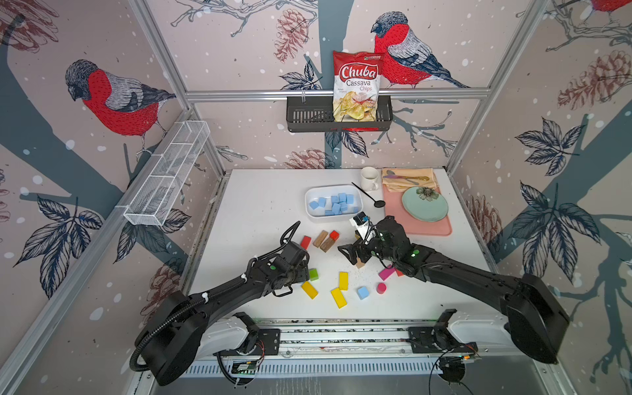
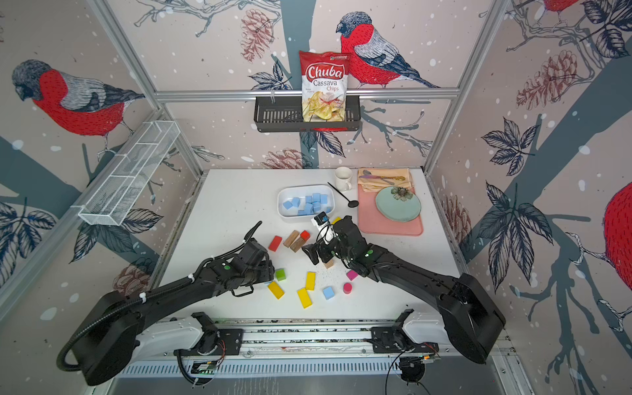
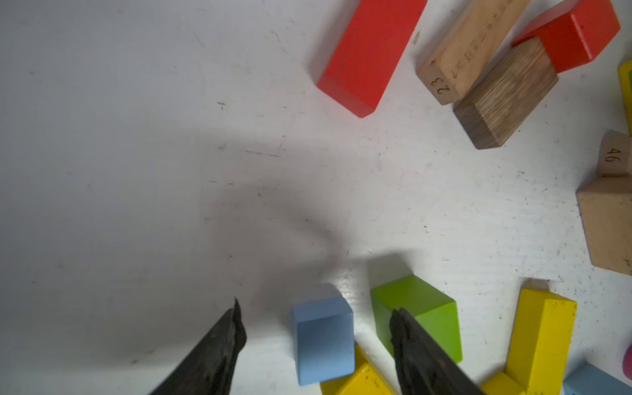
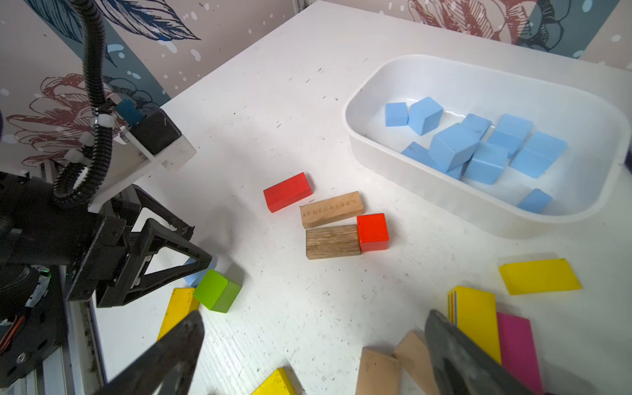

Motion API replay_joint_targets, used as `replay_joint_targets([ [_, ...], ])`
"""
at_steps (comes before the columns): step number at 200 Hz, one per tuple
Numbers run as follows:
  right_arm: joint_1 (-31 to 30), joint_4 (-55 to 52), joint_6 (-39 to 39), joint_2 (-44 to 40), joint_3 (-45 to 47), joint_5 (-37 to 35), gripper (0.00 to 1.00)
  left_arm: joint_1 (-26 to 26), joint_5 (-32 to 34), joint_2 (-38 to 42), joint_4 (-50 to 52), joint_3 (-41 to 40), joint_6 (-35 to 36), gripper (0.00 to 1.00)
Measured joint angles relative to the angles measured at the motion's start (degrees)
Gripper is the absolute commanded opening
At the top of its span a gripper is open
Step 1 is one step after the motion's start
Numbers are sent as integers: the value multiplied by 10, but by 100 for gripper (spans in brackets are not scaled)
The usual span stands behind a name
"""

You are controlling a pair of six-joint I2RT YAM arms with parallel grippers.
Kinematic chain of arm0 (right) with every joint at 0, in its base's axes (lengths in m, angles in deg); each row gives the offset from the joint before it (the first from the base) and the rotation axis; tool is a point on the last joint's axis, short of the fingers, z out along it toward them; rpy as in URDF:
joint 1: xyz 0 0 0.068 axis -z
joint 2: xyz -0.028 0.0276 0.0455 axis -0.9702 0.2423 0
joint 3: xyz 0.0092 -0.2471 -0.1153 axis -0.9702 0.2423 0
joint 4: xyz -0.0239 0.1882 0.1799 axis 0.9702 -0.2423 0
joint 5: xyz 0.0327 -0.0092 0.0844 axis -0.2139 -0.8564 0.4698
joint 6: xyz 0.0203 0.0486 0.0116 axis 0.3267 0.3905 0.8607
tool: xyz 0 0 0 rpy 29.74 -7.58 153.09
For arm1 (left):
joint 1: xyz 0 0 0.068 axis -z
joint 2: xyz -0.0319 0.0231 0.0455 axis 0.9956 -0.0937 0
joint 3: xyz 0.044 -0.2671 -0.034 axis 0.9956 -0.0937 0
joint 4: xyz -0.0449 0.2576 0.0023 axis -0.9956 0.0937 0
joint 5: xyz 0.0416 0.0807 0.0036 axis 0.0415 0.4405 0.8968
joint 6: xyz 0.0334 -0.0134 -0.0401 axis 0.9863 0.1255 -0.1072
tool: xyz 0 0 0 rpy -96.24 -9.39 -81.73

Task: Pick out the blue building blocks
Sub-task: Pick up the building block from the center of the board.

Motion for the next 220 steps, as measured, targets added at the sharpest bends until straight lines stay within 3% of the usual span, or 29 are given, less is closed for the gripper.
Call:
replay_joint_targets([
  [162,-8,-1,-12,14,-7,0,99,19,4,-37,-21,-7,-19,46],
  [220,-8,-1,-12,17,-7,0,99,36,19,-66,-17,10,-17,27],
])
